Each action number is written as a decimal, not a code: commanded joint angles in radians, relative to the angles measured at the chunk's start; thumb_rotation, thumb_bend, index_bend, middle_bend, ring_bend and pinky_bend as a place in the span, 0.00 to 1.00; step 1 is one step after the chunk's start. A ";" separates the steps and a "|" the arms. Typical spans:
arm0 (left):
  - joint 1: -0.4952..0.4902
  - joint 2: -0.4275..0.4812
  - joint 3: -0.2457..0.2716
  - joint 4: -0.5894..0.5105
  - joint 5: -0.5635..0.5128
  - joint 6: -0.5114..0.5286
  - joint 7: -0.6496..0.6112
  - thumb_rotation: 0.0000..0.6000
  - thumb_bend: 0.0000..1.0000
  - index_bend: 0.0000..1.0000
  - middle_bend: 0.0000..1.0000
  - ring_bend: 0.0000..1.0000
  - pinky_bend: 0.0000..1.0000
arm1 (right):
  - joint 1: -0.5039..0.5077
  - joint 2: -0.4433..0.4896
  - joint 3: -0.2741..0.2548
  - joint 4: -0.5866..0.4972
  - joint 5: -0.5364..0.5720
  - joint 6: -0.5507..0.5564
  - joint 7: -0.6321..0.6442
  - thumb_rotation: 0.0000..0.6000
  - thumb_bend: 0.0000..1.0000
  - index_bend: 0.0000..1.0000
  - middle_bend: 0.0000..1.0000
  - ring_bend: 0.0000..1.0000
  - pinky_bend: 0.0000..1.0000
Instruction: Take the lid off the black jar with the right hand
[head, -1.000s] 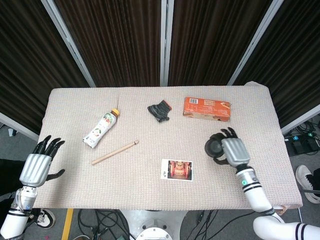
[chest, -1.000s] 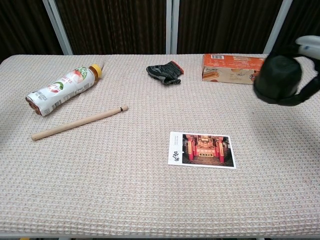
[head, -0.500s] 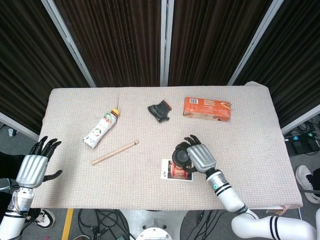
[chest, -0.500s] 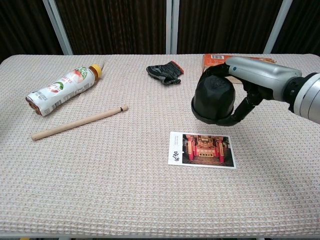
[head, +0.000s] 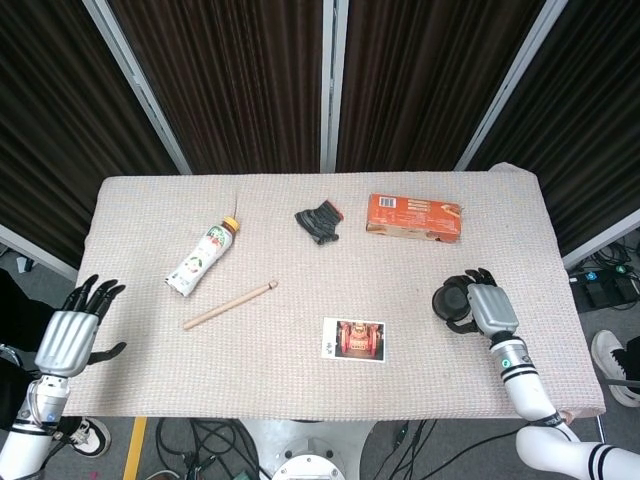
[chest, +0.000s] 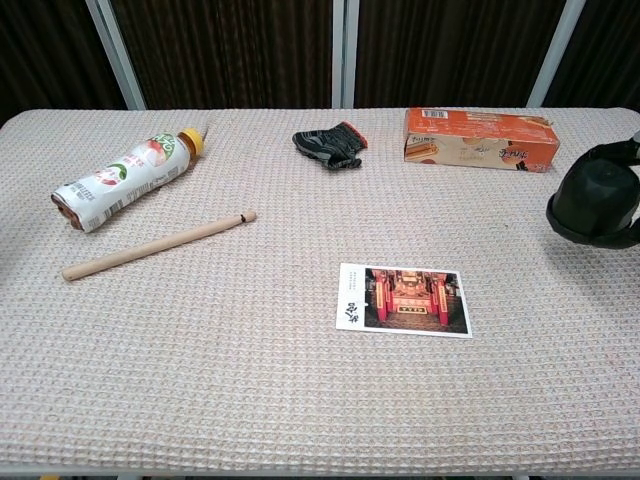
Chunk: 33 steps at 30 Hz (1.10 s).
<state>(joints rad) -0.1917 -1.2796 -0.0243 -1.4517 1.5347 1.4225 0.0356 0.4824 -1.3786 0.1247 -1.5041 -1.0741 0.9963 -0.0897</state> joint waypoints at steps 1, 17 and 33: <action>-0.002 0.002 -0.001 -0.003 0.002 -0.001 0.003 1.00 0.13 0.15 0.11 0.00 0.15 | 0.005 -0.046 -0.003 0.061 -0.018 -0.026 0.029 1.00 0.24 0.38 0.44 0.10 0.00; -0.005 -0.003 0.002 0.003 0.001 -0.010 0.005 1.00 0.13 0.15 0.11 0.00 0.15 | 0.003 -0.077 -0.018 0.158 -0.103 -0.085 0.153 1.00 0.06 0.14 0.23 0.00 0.00; -0.004 -0.002 0.004 0.005 0.003 -0.007 -0.006 1.00 0.13 0.15 0.11 0.00 0.15 | -0.011 -0.041 -0.014 0.121 -0.114 -0.067 0.146 1.00 0.04 0.05 0.18 0.00 0.00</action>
<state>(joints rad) -0.1955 -1.2821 -0.0204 -1.4465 1.5380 1.4159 0.0299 0.4718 -1.4208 0.1097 -1.3820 -1.1893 0.9279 0.0571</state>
